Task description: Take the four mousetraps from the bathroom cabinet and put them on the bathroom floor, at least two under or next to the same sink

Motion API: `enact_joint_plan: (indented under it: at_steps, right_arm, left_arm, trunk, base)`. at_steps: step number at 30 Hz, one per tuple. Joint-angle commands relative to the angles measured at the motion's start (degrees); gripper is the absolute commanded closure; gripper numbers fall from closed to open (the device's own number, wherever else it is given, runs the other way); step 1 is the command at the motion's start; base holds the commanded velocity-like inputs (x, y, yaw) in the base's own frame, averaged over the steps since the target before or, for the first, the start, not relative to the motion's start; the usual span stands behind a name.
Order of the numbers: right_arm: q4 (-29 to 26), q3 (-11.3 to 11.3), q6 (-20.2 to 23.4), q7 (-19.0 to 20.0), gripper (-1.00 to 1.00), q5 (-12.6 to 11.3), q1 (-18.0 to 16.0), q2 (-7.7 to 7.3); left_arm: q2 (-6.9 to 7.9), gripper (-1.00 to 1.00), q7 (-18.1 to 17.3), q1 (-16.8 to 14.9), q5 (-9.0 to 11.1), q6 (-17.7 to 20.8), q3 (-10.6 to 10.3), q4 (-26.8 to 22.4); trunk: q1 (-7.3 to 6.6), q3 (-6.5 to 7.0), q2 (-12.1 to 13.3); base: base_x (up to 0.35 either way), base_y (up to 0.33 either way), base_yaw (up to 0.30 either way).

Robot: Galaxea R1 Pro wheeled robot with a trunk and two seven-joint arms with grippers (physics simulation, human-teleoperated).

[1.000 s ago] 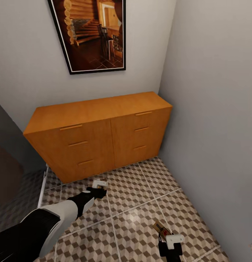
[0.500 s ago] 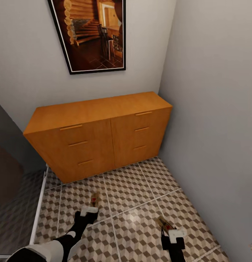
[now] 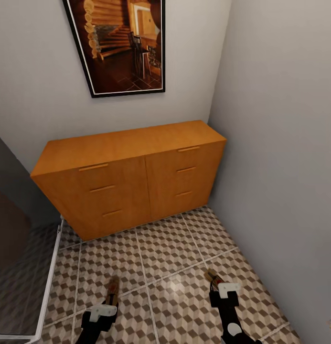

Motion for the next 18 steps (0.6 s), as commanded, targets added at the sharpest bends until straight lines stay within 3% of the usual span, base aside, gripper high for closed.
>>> enact_joint_plan:
  at_steps: [1, 18]
  right_arm:
    - [0.03, 0.21, -0.08, -0.55, 1.00, 0.56, -0.04, 0.00]
    - [0.21, 0.44, -1.54, -0.57, 1.00, 0.61, -0.04, -0.08]
  left_arm:
    - [0.04, 1.00, 0.59, 0.12, 0.00, -0.39, -0.49, 0.18]
    - [0.08, 1.00, 0.85, 0.48, 0.09, -0.18, -0.41, 0.11]
  trunk:
    - [0.00, -0.04, -0.03]
    - [0.00, -0.04, -0.03]
  base:
    - [0.000, 0.000, 0.000]
    - [0.000, 0.000, 0.000]
